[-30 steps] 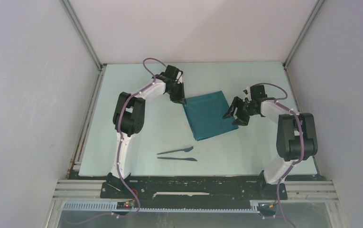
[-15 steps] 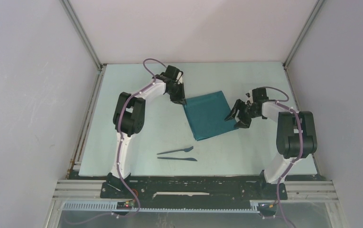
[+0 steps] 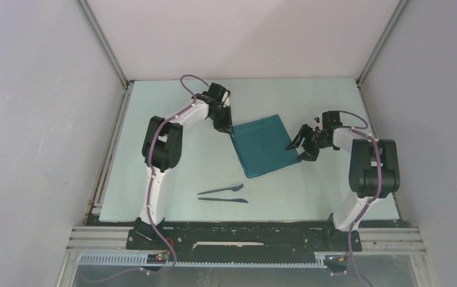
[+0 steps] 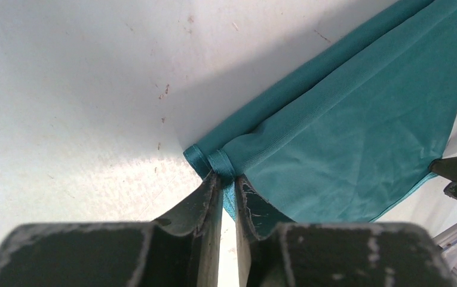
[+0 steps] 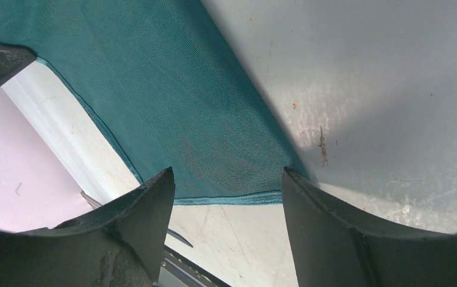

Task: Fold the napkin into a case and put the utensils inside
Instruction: Smooth out the square-folded napkin at the center of the board.

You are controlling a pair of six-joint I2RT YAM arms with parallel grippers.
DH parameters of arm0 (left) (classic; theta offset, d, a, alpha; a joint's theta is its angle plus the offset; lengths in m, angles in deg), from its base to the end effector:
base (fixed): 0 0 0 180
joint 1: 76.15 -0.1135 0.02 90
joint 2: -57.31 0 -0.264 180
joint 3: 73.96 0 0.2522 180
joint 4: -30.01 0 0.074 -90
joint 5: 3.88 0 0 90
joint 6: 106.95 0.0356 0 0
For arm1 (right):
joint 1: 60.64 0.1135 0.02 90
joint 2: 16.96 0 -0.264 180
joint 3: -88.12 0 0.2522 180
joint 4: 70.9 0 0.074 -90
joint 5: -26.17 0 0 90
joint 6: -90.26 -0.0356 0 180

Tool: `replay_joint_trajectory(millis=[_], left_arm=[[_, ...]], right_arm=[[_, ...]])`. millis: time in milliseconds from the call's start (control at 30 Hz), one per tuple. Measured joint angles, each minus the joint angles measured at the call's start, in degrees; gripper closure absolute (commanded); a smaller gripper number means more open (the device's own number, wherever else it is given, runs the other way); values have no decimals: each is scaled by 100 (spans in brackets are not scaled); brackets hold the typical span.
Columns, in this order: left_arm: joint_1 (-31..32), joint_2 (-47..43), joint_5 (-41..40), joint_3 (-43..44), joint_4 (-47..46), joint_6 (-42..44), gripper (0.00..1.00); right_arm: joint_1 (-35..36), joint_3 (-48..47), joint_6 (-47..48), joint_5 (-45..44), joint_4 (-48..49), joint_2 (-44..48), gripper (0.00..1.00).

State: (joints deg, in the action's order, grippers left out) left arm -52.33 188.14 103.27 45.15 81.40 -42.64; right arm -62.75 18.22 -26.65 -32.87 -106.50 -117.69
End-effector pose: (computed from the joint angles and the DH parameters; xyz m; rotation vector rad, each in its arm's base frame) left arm 0.4426 -0.2069 0.1657 0.0546 2.7672 -0.6556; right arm 0.3280 0.0062 0.1478 0.5316 2.6840 0.8612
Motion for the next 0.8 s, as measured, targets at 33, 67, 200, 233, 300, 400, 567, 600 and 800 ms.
replay_joint_trajectory(millis=[33,67,200,233,300,400,567,600,800], left_arm=[[0,-13,2,0,13,0,80],[0,-28,0,0,24,0,79],[0,-136,-39,0,50,15,74],[-2,-164,-46,0,57,17,74],[-11,-205,-55,0,85,22,71],[-22,-238,-107,-9,133,24,68],[-48,-424,-219,-302,216,42,51],[-55,-468,-247,-337,249,57,47],[-87,-625,-203,-339,17,83,39]], right_arm=[[4,0,0,-2,-2,4,26],[22,0,2,-15,-4,17,26],[245,17,4,-164,-46,271,25],[363,17,4,-195,-46,378,25],[693,17,9,-223,-44,612,25],[1279,-52,98,-326,-72,835,24],[1954,-313,293,-669,-170,852,24],[1989,-361,302,-658,-192,831,24],[1950,-479,90,-162,61,413,25]])
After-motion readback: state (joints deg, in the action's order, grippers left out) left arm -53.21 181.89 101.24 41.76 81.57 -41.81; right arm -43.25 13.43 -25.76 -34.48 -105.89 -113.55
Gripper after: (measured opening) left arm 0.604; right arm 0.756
